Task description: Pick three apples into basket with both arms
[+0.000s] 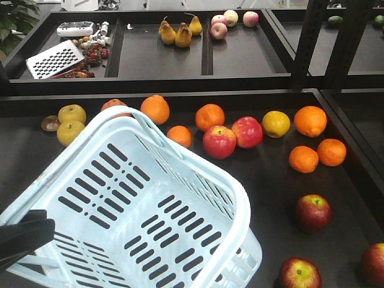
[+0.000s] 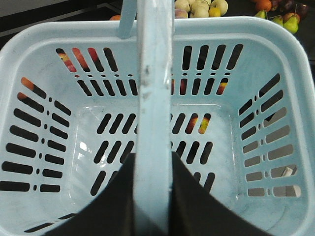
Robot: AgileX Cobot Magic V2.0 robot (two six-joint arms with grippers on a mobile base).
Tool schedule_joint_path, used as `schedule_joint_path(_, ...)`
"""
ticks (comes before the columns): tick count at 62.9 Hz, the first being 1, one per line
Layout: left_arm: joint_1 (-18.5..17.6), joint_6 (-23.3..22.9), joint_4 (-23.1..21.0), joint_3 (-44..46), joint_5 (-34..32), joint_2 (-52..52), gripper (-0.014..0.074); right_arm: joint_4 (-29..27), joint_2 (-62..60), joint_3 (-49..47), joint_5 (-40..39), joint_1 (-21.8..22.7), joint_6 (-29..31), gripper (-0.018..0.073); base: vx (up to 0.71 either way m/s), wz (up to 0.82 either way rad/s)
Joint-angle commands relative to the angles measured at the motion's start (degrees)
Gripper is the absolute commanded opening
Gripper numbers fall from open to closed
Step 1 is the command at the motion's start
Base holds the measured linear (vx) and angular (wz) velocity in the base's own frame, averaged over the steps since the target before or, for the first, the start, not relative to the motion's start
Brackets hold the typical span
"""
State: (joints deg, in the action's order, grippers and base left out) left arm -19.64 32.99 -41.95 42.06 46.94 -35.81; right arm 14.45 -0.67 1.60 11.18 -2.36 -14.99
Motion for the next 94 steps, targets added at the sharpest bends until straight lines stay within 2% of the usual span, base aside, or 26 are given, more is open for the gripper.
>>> schedule_joint_path(1,-0.3,-0.4,-3.7,1.8,-4.4,0.2,-0.0006,0.7,-0.8,0.7,-4.1,0.4,0.4,-0.0004,0.0,0.0)
schedule_joint_path(75,-0.3,-0.4,-3.7,1.8,-4.3,0.2,-0.0006,0.7,-0.8,0.7,-4.2,0.4,0.4,-0.0004,0.0,0.0)
schedule_joint_path(94,-0.3,0.2,-3.9,2.4,-9.2,-3.0,-0.0006,0.7,-0.8,0.7,-4.2,0.4,0.4,-0.0004,0.0,0.0)
